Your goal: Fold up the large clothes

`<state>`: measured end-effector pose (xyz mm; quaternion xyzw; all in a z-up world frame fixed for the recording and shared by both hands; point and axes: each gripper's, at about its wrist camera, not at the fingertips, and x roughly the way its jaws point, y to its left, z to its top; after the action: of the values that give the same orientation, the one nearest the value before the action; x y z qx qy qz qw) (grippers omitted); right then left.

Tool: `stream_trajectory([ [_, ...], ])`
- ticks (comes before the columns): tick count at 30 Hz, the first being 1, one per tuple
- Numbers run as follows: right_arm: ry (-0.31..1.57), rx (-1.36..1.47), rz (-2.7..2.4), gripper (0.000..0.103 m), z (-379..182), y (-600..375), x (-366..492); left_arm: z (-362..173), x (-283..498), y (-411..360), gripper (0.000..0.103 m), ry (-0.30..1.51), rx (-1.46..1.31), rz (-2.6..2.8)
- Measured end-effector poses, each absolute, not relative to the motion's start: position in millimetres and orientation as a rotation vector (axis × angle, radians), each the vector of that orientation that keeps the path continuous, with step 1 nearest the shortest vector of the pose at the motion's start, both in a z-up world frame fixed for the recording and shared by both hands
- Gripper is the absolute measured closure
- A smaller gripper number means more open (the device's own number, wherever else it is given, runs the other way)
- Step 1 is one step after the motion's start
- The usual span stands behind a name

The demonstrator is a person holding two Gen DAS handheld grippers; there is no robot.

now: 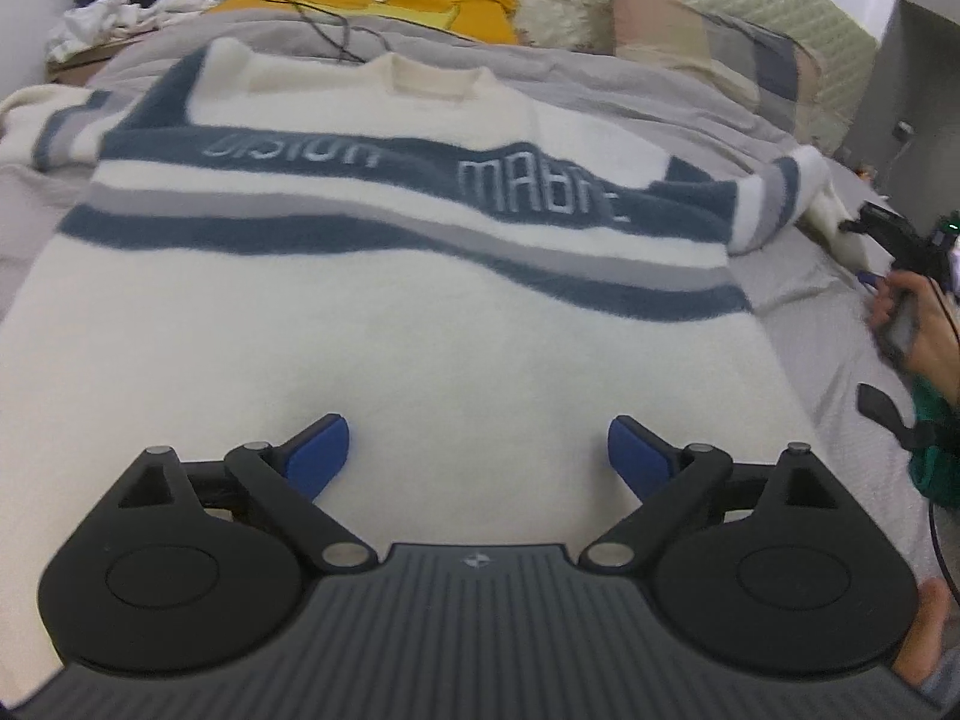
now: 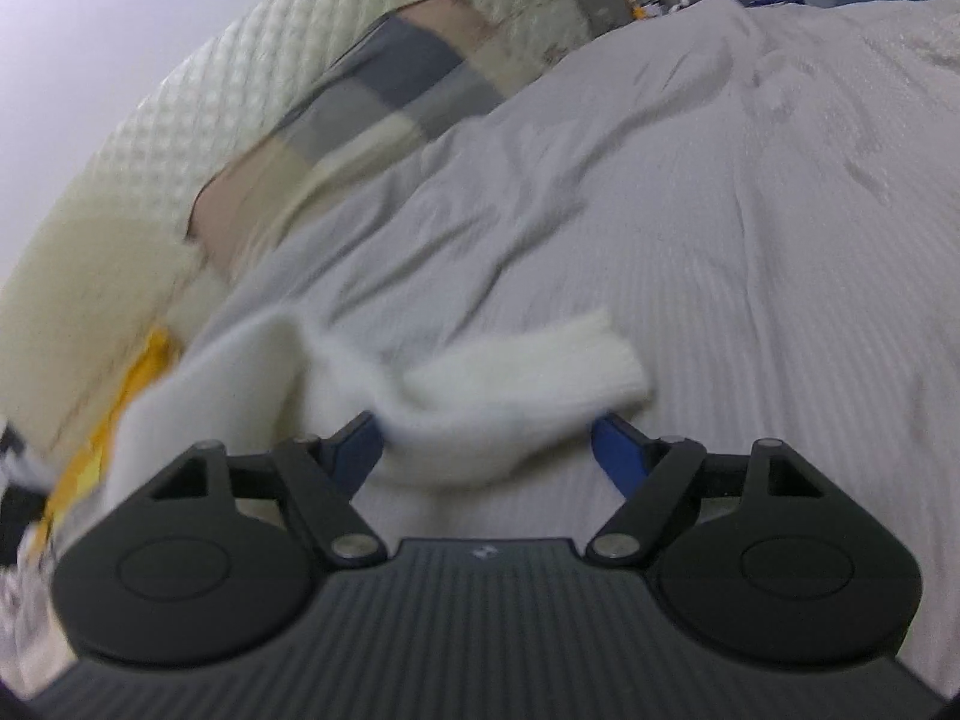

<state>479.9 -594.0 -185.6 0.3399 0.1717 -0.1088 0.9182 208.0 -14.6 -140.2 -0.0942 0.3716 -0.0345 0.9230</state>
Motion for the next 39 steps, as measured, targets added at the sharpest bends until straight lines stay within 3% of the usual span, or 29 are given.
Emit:
stream_trajectory([
  [4,0.334,0.757,-0.265,0.024,-188,-613,499,-143,215,-16,0.005,0.764,-0.211,-0.083],
  [6,0.332,0.762,-0.264,0.043,-186,-616,503,-144,217,-14,0.005,0.762,-0.229,-0.084],
  [8,0.329,0.753,-0.277,0.071,-181,-619,503,-143,217,-12,0.005,0.76,-0.248,-0.086],
  [10,0.314,0.726,-0.288,0.084,-170,-621,496,-142,217,-9,0.005,0.755,-0.269,-0.087],
  [20,0.206,0.624,-0.432,0.09,-112,-672,412,-131,206,0,0.005,0.723,-0.323,-0.083],
  [22,0.25,0.602,-0.501,0.1,-122,-681,393,-128,203,1,0.005,0.715,-0.32,-0.077],
  [28,0.341,0.793,-0.502,0.097,-161,-719,351,-123,196,2,0.005,0.7,-0.313,-0.074],
  [33,0.44,0.865,-0.361,0.094,-175,-695,346,-122,194,0,0.005,0.694,-0.297,-0.076],
  [34,0.46,0.872,-0.321,0.085,-177,-686,346,-122,194,0,0.005,0.694,-0.293,-0.076],
  [35,0.479,0.876,-0.292,0.063,-179,-678,347,-123,194,0,0.005,0.695,-0.291,-0.075],
  [37,0.515,0.894,-0.25,0.036,-185,-659,347,-123,193,0,0.005,0.698,-0.295,-0.077],
  [39,0.558,0.915,-0.236,0.036,-194,-645,352,-124,192,2,0.005,0.704,-0.304,-0.076],
])
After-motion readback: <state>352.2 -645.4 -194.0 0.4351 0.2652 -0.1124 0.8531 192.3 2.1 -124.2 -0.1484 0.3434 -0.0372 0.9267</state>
